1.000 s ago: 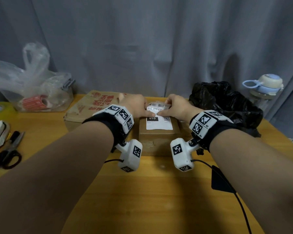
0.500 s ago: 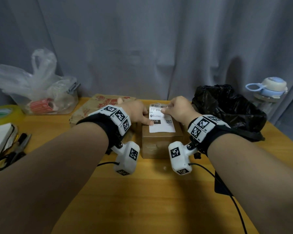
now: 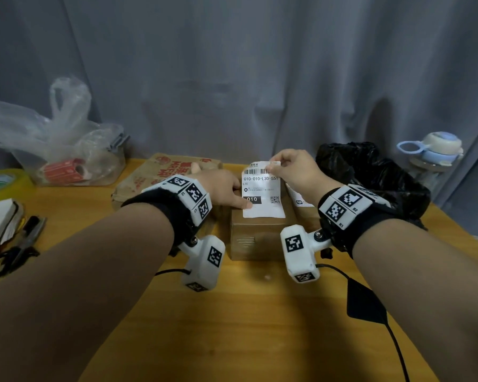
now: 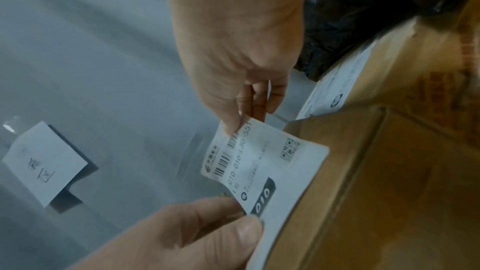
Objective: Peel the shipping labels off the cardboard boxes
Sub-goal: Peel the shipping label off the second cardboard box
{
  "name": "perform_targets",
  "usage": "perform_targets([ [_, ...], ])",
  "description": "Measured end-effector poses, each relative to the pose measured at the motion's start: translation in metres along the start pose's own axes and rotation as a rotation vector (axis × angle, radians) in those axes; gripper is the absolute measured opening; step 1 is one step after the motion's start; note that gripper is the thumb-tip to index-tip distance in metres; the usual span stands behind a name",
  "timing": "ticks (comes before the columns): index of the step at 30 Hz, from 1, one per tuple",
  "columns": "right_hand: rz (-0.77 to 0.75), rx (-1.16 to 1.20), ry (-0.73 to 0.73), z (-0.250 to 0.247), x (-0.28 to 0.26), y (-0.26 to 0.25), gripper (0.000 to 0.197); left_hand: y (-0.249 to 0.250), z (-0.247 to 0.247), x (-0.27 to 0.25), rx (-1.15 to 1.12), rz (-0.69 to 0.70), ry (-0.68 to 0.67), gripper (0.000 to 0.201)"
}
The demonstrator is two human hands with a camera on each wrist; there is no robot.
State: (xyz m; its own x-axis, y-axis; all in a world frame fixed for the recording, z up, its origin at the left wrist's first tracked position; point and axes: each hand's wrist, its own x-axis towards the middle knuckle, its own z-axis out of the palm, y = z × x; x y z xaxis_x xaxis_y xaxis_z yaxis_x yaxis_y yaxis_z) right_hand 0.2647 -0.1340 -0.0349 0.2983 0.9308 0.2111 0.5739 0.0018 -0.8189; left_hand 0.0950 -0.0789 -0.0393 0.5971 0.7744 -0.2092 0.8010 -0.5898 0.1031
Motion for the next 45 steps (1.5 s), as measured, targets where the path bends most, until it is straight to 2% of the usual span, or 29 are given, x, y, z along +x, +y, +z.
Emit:
perform_targets([
  [3,-0.058,-0.119,-0.038,-0.007,-0.004,-0.002,0.008,0.006,-0.004,-0.005,0.083,0.047,-0.046,0.074],
  [6,-0.117,-0.256,-0.115,-0.011,-0.008,-0.005,0.018,0.006,-0.005,-0.005,0.142,0.072,-0.014,0.076],
  [9,-0.157,-0.459,-0.175,-0.005,-0.012,-0.008,0.026,0.007,-0.005,-0.007,0.153,0.064,0.070,0.059],
  [12,-0.201,-0.525,-0.170,0.002,-0.013,-0.008,0.018,0.012,-0.010,-0.012,0.170,0.049,0.184,0.048],
  [14,-0.190,-0.569,-0.185,0.004,-0.015,-0.009,0.022,0.010,-0.010,-0.013,0.167,0.039,0.146,0.046],
  [16,-0.178,-0.604,-0.171,0.004,-0.015,-0.011,0.009,0.005,-0.008,-0.011,0.122,0.038,0.065,0.054],
  [17,-0.171,-0.600,-0.156,0.004,-0.016,-0.012,0.004,0.004,-0.007,-0.011,0.086,0.043,0.040,0.057],
  [20,-0.171,-0.550,-0.115,0.001,-0.015,-0.010,0.014,0.003,-0.007,-0.017,0.018,0.072,-0.010,0.050],
  [23,-0.179,-0.495,-0.103,-0.006,-0.016,-0.010,0.010,0.001,-0.009,-0.024,-0.013,0.077,-0.053,0.054],
  [26,-0.186,-0.455,-0.077,-0.011,-0.017,-0.010,0.003,0.002,-0.007,-0.025,0.017,0.061,-0.047,0.061],
  [31,-0.155,-0.444,-0.061,-0.014,-0.017,-0.011,0.019,0.006,-0.007,-0.023,0.056,0.038,-0.052,0.065],
  [34,-0.149,-0.424,-0.041,-0.014,-0.016,-0.014,0.021,0.007,-0.009,-0.024,0.063,0.019,-0.062,0.066],
  [37,-0.146,-0.413,-0.022,-0.014,-0.014,-0.017,0.017,0.011,-0.011,-0.027,0.032,0.016,-0.068,0.062],
  [40,-0.144,-0.404,-0.023,-0.012,-0.013,-0.020,0.021,0.015,-0.014,-0.030,0.010,0.027,-0.078,0.057],
  [45,-0.149,-0.371,-0.020,-0.010,-0.015,-0.025,0.012,0.013,-0.014,-0.029,0.012,0.054,-0.080,0.055],
])
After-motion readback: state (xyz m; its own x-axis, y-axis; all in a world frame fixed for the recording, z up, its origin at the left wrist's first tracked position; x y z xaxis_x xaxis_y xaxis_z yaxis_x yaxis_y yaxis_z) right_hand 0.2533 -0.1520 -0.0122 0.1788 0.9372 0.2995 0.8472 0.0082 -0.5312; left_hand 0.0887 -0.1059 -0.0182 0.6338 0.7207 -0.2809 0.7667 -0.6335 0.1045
